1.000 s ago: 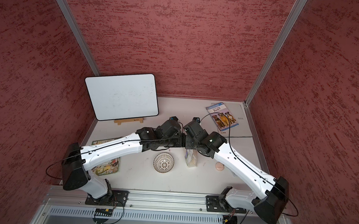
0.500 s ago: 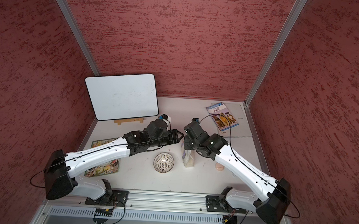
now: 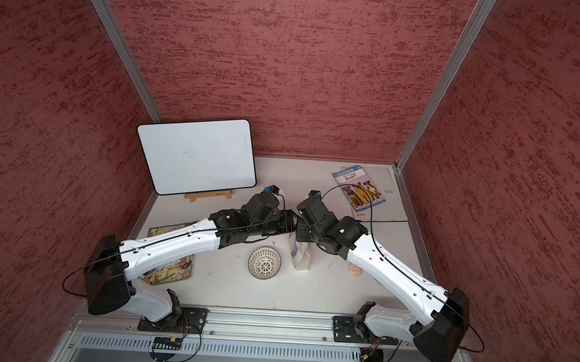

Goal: Pour the oats into the breakfast bowl
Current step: Open the oats bag at the center of the board.

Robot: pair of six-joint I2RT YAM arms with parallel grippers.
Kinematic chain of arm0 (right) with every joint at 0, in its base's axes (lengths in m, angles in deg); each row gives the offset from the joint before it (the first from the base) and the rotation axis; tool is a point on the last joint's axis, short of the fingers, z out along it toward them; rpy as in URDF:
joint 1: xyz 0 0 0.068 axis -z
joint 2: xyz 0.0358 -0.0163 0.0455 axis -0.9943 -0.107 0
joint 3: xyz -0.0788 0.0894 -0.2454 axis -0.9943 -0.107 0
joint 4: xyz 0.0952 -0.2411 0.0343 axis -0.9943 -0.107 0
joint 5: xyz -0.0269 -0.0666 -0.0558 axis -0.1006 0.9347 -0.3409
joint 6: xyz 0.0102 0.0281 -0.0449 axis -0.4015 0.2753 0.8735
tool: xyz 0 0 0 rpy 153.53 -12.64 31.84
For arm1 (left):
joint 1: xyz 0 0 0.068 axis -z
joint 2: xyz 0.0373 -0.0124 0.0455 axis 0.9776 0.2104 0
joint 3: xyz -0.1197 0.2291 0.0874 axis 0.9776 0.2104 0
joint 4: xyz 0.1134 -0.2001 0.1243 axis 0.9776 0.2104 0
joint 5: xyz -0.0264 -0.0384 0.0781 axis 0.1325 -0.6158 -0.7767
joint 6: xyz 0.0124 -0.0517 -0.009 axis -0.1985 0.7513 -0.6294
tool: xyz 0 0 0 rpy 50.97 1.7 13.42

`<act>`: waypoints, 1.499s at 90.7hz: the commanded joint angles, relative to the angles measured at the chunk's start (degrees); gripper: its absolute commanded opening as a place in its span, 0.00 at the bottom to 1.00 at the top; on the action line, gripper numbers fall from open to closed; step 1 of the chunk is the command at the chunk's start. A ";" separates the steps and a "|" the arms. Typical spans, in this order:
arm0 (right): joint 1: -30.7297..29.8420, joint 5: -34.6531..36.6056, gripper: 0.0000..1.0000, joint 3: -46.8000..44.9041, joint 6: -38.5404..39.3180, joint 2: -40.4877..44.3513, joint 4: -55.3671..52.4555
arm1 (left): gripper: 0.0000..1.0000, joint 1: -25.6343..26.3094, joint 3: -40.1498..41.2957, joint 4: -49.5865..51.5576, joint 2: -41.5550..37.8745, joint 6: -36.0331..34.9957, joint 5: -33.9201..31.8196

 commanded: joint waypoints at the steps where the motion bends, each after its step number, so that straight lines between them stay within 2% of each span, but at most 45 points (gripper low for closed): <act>1: -0.56 0.49 0.00 0.92 -0.40 0.80 4.25 | 0.54 0.28 -2.64 3.82 1.53 -1.01 -1.42; 20: -0.58 3.92 0.00 1.63 -0.13 0.97 1.82 | 0.46 0.29 -5.05 9.44 3.36 -1.88 -4.31; 61: -0.41 15.60 0.00 6.49 0.93 -3.19 -3.82 | 0.00 0.11 -9.58 15.08 4.69 -3.18 -8.35; 105: 6.01 13.31 0.00 10.24 4.69 -9.73 -0.75 | 0.00 -3.40 -10.02 16.07 3.50 -3.37 -8.88; 136: 6.36 9.34 0.00 9.88 7.89 -11.13 4.17 | 0.00 -4.32 -11.00 14.25 6.09 -3.23 -6.69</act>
